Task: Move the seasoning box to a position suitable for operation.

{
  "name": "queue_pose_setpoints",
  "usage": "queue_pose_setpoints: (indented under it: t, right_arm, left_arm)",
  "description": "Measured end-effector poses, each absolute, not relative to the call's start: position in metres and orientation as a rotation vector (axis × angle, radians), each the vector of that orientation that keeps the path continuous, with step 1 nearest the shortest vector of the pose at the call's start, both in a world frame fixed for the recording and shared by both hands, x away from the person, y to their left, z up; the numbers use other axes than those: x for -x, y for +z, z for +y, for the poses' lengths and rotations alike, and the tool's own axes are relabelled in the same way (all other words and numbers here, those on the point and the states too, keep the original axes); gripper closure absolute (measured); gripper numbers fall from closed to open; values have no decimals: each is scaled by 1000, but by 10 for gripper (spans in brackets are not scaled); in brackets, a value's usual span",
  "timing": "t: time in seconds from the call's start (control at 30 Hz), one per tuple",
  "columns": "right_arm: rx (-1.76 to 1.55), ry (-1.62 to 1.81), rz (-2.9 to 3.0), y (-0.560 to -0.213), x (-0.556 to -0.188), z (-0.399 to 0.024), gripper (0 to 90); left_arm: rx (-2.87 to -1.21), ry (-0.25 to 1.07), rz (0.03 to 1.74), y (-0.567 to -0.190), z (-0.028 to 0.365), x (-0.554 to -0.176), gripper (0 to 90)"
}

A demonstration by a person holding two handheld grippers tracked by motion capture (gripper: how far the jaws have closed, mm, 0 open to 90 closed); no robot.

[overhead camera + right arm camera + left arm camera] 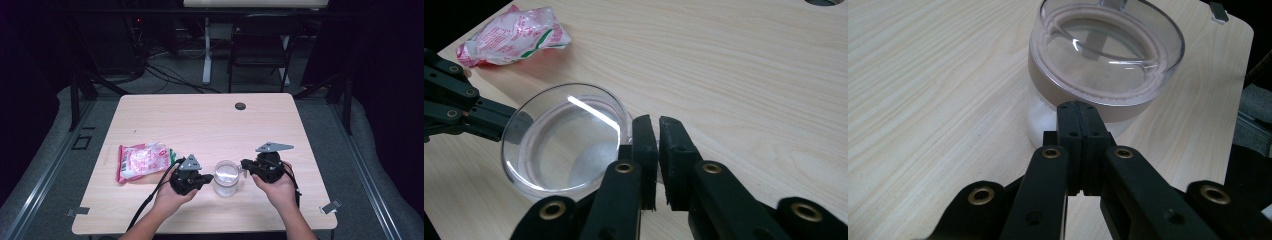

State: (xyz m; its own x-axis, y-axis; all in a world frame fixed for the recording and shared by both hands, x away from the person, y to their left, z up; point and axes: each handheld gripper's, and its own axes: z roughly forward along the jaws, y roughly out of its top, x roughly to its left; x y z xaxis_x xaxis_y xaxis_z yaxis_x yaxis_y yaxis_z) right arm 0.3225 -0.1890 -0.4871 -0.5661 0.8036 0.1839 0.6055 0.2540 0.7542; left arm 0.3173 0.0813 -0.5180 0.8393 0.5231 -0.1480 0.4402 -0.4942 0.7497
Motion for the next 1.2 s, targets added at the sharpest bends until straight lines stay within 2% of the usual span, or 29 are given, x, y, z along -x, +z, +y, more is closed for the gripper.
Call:
queue_pose_setpoints:
  t: [0.6,1.0,1.2]
  right_arm:
    - [-1331,1209,2282,-487,-322,-190,870]
    - [-1130,1221,2343,-470,-295,-185,687]
    - [-1031,1218,2323,-462,-281,-181,544]
  left_arm:
    - [-2119,128,672,-510,77,-311,900]
    - [-2083,122,646,-497,68,-317,898]
    - [-2047,132,652,-490,68,-319,813]
